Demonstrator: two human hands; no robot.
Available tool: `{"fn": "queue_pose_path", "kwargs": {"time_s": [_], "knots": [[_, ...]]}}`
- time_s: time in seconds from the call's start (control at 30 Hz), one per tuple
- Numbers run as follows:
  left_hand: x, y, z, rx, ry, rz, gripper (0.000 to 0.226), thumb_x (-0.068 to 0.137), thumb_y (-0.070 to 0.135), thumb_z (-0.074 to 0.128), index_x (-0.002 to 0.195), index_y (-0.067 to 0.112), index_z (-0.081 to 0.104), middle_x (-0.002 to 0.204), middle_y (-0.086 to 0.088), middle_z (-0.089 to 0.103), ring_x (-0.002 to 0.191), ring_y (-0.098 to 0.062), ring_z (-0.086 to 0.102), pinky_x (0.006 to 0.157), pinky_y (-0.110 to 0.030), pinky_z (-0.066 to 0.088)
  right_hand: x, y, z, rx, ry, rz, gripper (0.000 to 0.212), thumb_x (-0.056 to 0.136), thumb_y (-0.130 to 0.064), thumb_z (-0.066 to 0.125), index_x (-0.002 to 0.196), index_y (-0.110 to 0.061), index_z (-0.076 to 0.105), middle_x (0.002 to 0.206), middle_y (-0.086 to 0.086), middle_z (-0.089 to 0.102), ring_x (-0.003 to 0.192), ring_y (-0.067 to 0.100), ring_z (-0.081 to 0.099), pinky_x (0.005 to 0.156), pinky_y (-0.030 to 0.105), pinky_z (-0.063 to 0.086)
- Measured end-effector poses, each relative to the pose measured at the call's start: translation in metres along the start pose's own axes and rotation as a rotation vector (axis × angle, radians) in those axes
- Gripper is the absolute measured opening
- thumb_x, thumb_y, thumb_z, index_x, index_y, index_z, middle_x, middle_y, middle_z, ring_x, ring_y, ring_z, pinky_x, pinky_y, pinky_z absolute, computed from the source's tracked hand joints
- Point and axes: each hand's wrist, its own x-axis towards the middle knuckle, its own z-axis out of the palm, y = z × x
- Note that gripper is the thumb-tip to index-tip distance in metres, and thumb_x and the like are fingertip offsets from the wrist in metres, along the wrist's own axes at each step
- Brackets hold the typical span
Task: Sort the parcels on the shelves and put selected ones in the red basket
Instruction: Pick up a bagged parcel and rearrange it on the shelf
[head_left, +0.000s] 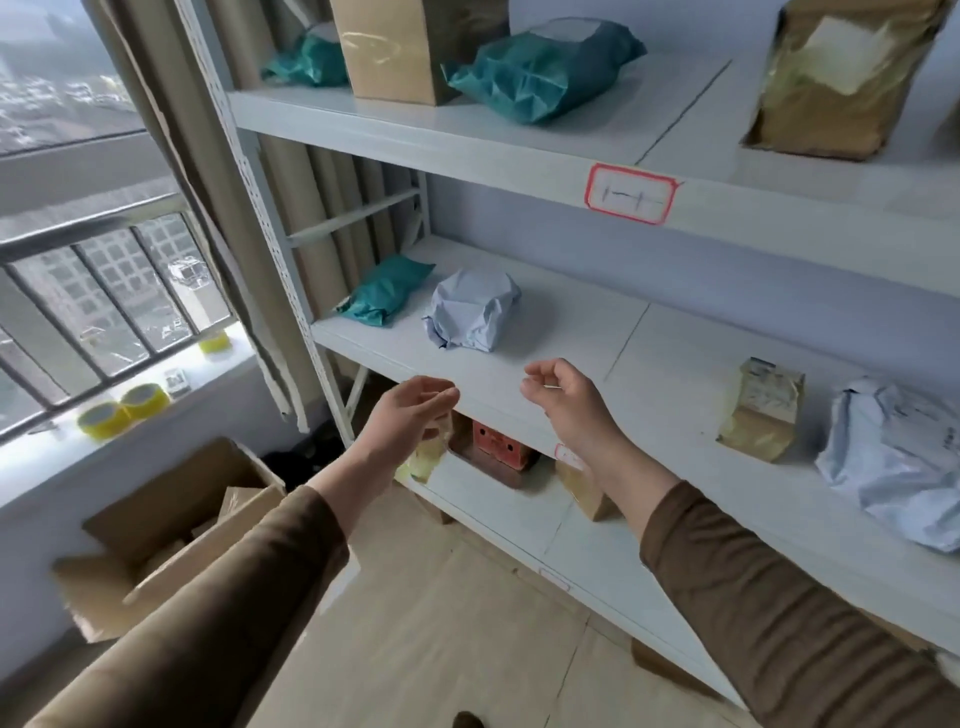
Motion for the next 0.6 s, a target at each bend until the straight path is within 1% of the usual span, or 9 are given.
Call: {"fn": "queue_pose_path", "kwargs": {"time_s": [0.07, 0.13, 0.2, 0.27, 0.4, 0.47, 0.53, 0.6], "knots": [[0.042, 0.004, -0.018, 0.009, 0.015, -0.006, 0.028, 0.095, 0.032, 0.071, 0.119, 0.018, 0.071, 0.111, -0.002, 0.075, 0.107, -0.019, 0.07, 0.089, -0.032, 0.056, 0.047, -0.006, 0.017, 0.002, 0.001, 0.009, 0.025, 0.098, -0.023, 0.065, 0.123, -0.017, 0.063, 0.118, -0.002, 0.063, 0.102, 0.01, 0.059, 0.076, 0.016, 0.043], [0.08, 0.007, -0.036, 0.025, 0.023, -0.014, 0.027, 0.096, 0.032, 0.071, 0.119, 0.018, 0.071, 0.111, -0.001, 0.074, 0.107, -0.019, 0.069, 0.092, -0.034, 0.056, 0.088, -0.012, 0.033, 0.009, -0.004, 0.031, 0.028, 0.098, -0.022, 0.066, 0.125, -0.016, 0.062, 0.117, -0.001, 0.063, 0.101, 0.009, 0.059, 0.075, 0.014, 0.042], [0.116, 0.008, -0.052, 0.033, 0.02, -0.021, 0.025, 0.096, 0.033, 0.071, 0.117, 0.019, 0.071, 0.111, 0.0, 0.074, 0.107, -0.019, 0.069, 0.092, -0.035, 0.056, 0.126, -0.015, 0.048, 0.02, 0.006, 0.051, 0.033, 0.096, -0.021, 0.068, 0.127, -0.013, 0.061, 0.117, 0.0, 0.063, 0.102, 0.011, 0.059, 0.077, 0.016, 0.042], [0.152, 0.007, -0.065, 0.034, 0.018, -0.032, 0.024, 0.096, 0.034, 0.071, 0.116, 0.021, 0.07, 0.11, 0.002, 0.073, 0.107, -0.017, 0.068, 0.089, -0.032, 0.057, 0.158, -0.013, 0.06, 0.025, 0.017, 0.08, 0.037, 0.096, -0.022, 0.07, 0.13, -0.011, 0.059, 0.118, 0.001, 0.062, 0.106, 0.013, 0.058, 0.082, 0.021, 0.041], [0.228, -0.002, -0.08, 0.042, -0.034, -0.054, 0.035, 0.096, 0.035, 0.07, 0.125, 0.016, 0.067, 0.114, 0.001, 0.071, 0.113, -0.02, 0.065, 0.092, -0.033, 0.055, 0.214, 0.0, 0.075, 0.02, 0.052, 0.174, 0.043, 0.097, -0.024, 0.068, 0.136, -0.011, 0.055, 0.133, 0.005, 0.059, 0.113, 0.014, 0.055, 0.09, 0.025, 0.039], [0.268, -0.008, -0.087, 0.054, -0.072, -0.057, 0.04, 0.096, 0.035, 0.071, 0.129, 0.015, 0.064, 0.121, -0.001, 0.069, 0.116, -0.022, 0.064, 0.09, -0.032, 0.054, 0.242, 0.005, 0.081, 0.017, 0.087, 0.221, 0.049, 0.099, -0.024, 0.066, 0.143, -0.011, 0.05, 0.141, 0.006, 0.057, 0.116, 0.014, 0.053, 0.096, 0.028, 0.04], [0.307, -0.014, -0.093, 0.056, -0.115, -0.075, 0.048, 0.095, 0.035, 0.072, 0.136, 0.014, 0.06, 0.129, -0.005, 0.066, 0.117, -0.021, 0.062, 0.087, -0.03, 0.051, 0.27, 0.01, 0.09, 0.021, 0.136, 0.274, 0.058, 0.1, -0.023, 0.065, 0.151, -0.008, 0.042, 0.15, 0.009, 0.051, 0.125, 0.018, 0.052, 0.1, 0.029, 0.038], [0.346, -0.021, -0.1, 0.052, -0.151, -0.116, 0.057, 0.094, 0.037, 0.074, 0.142, 0.014, 0.054, 0.138, -0.008, 0.062, 0.12, -0.023, 0.059, 0.096, -0.034, 0.049, 0.296, 0.011, 0.102, 0.033, 0.185, 0.324, 0.062, 0.101, -0.019, 0.063, 0.154, -0.004, 0.037, 0.154, 0.012, 0.047, 0.136, 0.024, 0.049, 0.097, 0.026, 0.036]]}}
